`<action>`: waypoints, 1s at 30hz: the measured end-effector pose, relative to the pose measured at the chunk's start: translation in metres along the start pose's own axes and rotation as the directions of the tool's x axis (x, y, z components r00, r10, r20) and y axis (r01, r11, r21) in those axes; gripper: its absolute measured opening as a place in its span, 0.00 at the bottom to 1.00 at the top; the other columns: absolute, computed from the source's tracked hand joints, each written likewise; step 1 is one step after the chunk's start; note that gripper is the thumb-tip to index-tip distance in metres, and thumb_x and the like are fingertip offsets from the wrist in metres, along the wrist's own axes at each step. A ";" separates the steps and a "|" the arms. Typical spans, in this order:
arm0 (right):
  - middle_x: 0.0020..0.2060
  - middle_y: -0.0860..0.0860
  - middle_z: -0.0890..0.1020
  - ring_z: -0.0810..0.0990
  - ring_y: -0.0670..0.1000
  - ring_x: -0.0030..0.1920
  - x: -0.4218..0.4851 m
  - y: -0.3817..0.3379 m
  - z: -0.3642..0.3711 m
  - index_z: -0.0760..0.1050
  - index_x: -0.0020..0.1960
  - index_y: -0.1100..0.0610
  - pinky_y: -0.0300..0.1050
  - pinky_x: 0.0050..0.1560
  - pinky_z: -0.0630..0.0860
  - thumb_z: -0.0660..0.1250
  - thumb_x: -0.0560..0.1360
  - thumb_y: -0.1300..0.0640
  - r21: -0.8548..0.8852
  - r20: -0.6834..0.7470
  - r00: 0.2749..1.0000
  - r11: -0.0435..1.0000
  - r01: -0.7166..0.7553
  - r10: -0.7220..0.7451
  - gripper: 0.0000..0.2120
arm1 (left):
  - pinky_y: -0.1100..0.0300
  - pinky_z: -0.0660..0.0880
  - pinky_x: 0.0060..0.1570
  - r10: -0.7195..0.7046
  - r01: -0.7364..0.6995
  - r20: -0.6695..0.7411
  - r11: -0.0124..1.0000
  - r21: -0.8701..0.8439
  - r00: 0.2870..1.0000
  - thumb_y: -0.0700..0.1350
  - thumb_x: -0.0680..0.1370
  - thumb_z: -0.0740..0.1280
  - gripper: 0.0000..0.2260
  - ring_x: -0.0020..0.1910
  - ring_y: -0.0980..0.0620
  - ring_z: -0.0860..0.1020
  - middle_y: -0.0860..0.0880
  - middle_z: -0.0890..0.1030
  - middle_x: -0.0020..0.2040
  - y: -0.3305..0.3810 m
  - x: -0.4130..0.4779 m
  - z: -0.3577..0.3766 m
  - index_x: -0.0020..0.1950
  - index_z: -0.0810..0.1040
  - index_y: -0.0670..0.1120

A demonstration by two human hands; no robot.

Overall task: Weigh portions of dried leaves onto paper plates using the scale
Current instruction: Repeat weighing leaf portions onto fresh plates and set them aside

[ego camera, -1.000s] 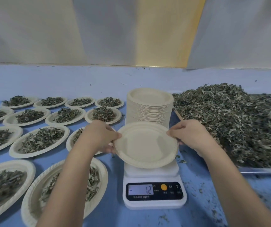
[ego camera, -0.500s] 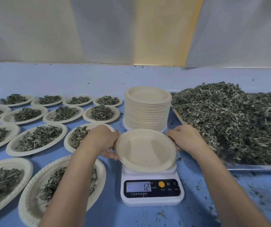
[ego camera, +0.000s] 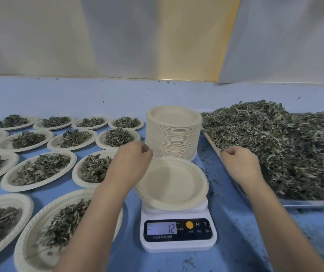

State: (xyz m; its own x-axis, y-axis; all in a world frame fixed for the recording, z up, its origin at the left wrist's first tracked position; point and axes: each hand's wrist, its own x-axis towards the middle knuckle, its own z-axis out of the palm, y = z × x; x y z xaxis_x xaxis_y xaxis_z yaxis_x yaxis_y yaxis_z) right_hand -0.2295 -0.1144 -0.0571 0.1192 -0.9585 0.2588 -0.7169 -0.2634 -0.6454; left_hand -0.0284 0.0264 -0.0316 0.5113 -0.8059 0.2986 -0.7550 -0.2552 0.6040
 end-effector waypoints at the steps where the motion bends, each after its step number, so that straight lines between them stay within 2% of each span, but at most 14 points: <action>1: 0.38 0.58 0.82 0.77 0.58 0.37 0.003 0.007 -0.004 0.77 0.45 0.61 0.46 0.36 0.69 0.61 0.77 0.56 -0.037 -0.011 1.000 0.999 -0.030 0.029 0.10 | 0.57 0.70 0.43 0.060 -0.061 -0.025 0.998 -0.029 0.998 0.45 0.79 0.61 0.11 0.46 0.49 0.77 0.47 0.82 0.46 0.006 0.000 0.004 0.48 0.80 0.42; 3: 0.48 0.60 0.81 0.78 0.59 0.47 0.011 0.021 -0.009 0.75 0.53 0.61 0.48 0.45 0.73 0.63 0.76 0.52 -0.145 0.030 0.992 0.982 -0.119 0.124 0.13 | 0.61 0.69 0.43 0.144 -0.150 -0.067 0.984 -0.095 0.987 0.44 0.79 0.61 0.11 0.45 0.50 0.78 0.48 0.82 0.43 0.019 -0.001 0.012 0.47 0.81 0.41; 5: 0.64 0.63 0.69 0.70 0.62 0.63 0.018 0.034 -0.013 0.64 0.66 0.62 0.52 0.58 0.70 0.66 0.75 0.45 -0.300 0.148 0.941 0.921 -0.249 0.303 0.28 | 0.68 0.67 0.38 0.168 -0.181 -0.090 0.970 -0.163 0.982 0.44 0.78 0.62 0.10 0.42 0.53 0.76 0.54 0.80 0.38 0.033 0.001 0.021 0.46 0.82 0.43; 7: 0.69 0.62 0.60 0.64 0.63 0.68 0.023 0.044 -0.014 0.57 0.70 0.62 0.51 0.62 0.68 0.68 0.74 0.42 -0.376 0.202 0.876 0.860 -0.344 0.438 0.37 | 0.70 0.66 0.37 0.181 -0.200 -0.105 0.955 -0.220 0.978 0.45 0.78 0.63 0.10 0.40 0.54 0.76 0.53 0.81 0.37 0.047 0.003 0.029 0.45 0.83 0.44; 8: 0.68 0.62 0.62 0.65 0.62 0.68 0.026 0.047 -0.014 0.58 0.70 0.63 0.49 0.61 0.69 0.68 0.74 0.43 -0.403 0.218 0.865 0.849 -0.341 0.451 0.36 | 0.68 0.66 0.38 0.189 -0.210 -0.107 0.946 -0.247 0.976 0.45 0.78 0.62 0.11 0.40 0.53 0.77 0.51 0.82 0.38 0.054 0.005 0.034 0.44 0.83 0.43; 11: 0.59 0.60 0.77 0.76 0.57 0.61 0.038 0.051 -0.011 0.74 0.60 0.64 0.43 0.51 0.73 0.67 0.76 0.52 -0.507 0.259 0.906 0.846 -0.167 0.334 0.19 | 0.58 0.70 0.43 0.225 -0.245 -0.101 0.924 -0.293 0.969 0.44 0.78 0.61 0.12 0.43 0.46 0.78 0.42 0.82 0.41 0.072 0.008 0.047 0.43 0.81 0.38; 13: 0.53 0.60 0.81 0.80 0.57 0.55 0.047 0.052 -0.004 0.78 0.52 0.64 0.42 0.48 0.74 0.67 0.75 0.58 -0.468 0.239 0.939 0.876 -0.113 0.249 0.10 | 0.53 0.71 0.46 0.242 -0.258 -0.092 0.916 -0.306 0.966 0.45 0.77 0.61 0.13 0.44 0.44 0.78 0.40 0.82 0.42 0.081 0.011 0.053 0.43 0.80 0.38; 16: 0.53 0.61 0.80 0.78 0.58 0.55 0.061 0.049 0.007 0.76 0.54 0.64 0.43 0.50 0.73 0.70 0.74 0.58 -0.337 0.202 0.971 0.940 -0.054 0.128 0.13 | 0.56 0.71 0.47 0.246 -0.265 -0.099 0.905 -0.334 0.964 0.47 0.77 0.61 0.12 0.42 0.50 0.79 0.46 0.83 0.40 0.090 0.018 0.057 0.43 0.82 0.43; 19: 0.59 0.57 0.76 0.76 0.57 0.57 0.077 0.044 0.012 0.73 0.63 0.61 0.46 0.52 0.73 0.65 0.76 0.58 -0.257 0.050 0.994 0.960 0.110 -0.100 0.17 | 0.60 0.73 0.45 0.231 -0.253 -0.103 0.894 -0.370 0.967 0.47 0.77 0.62 0.11 0.39 0.56 0.79 0.50 0.83 0.39 0.092 0.024 0.058 0.43 0.82 0.47; 21: 0.64 0.54 0.72 0.73 0.55 0.60 0.090 0.040 0.015 0.72 0.66 0.57 0.46 0.50 0.71 0.59 0.79 0.58 -0.328 -0.033 0.957 0.908 0.261 -0.287 0.17 | 0.64 0.72 0.42 0.233 -0.255 -0.103 0.890 -0.377 0.967 0.46 0.77 0.62 0.10 0.39 0.58 0.77 0.52 0.83 0.38 0.092 0.029 0.056 0.42 0.82 0.48; 23: 0.72 0.52 0.64 0.64 0.55 0.69 0.107 0.035 0.023 0.65 0.72 0.54 0.50 0.57 0.71 0.55 0.81 0.58 -0.436 0.064 0.926 0.824 0.362 -0.373 0.20 | 0.63 0.72 0.41 0.237 -0.256 -0.096 0.897 -0.360 0.967 0.46 0.77 0.62 0.10 0.39 0.57 0.78 0.52 0.82 0.37 0.094 0.035 0.056 0.42 0.82 0.48; 26: 0.78 0.50 0.49 0.51 0.55 0.76 0.136 0.028 0.038 0.55 0.77 0.49 0.55 0.70 0.63 0.50 0.83 0.55 -0.502 0.239 0.913 0.763 0.407 -0.330 0.22 | 0.53 0.76 0.44 0.229 -0.248 -0.096 0.913 -0.323 0.969 0.47 0.77 0.61 0.12 0.41 0.50 0.80 0.48 0.82 0.37 0.096 0.045 0.055 0.42 0.81 0.44; 28: 0.78 0.49 0.45 0.46 0.54 0.77 0.154 0.023 0.049 0.52 0.78 0.47 0.56 0.74 0.56 0.47 0.84 0.53 -0.510 0.315 0.899 0.745 0.431 -0.305 0.22 | 0.47 0.76 0.47 0.220 -0.243 -0.106 0.920 -0.309 0.970 0.46 0.77 0.60 0.12 0.42 0.46 0.81 0.45 0.83 0.40 0.098 0.053 0.053 0.43 0.81 0.41; 30: 0.78 0.48 0.44 0.43 0.54 0.77 0.167 0.018 0.059 0.50 0.77 0.45 0.57 0.75 0.48 0.45 0.84 0.49 -0.528 0.385 0.876 0.710 0.466 -0.289 0.22 | 0.47 0.76 0.47 0.201 -0.225 -0.106 0.921 -0.319 0.974 0.46 0.77 0.60 0.12 0.43 0.45 0.81 0.44 0.83 0.41 0.100 0.060 0.049 0.43 0.81 0.41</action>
State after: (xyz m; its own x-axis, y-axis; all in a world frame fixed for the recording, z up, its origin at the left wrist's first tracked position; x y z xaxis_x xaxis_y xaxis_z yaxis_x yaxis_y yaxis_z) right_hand -0.1816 -0.2858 -0.0677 0.5763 -0.8057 0.1367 -0.8160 -0.5765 0.0419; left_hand -0.0932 -0.0736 0.0099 0.3897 -0.7796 0.4903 -0.6793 0.1161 0.7246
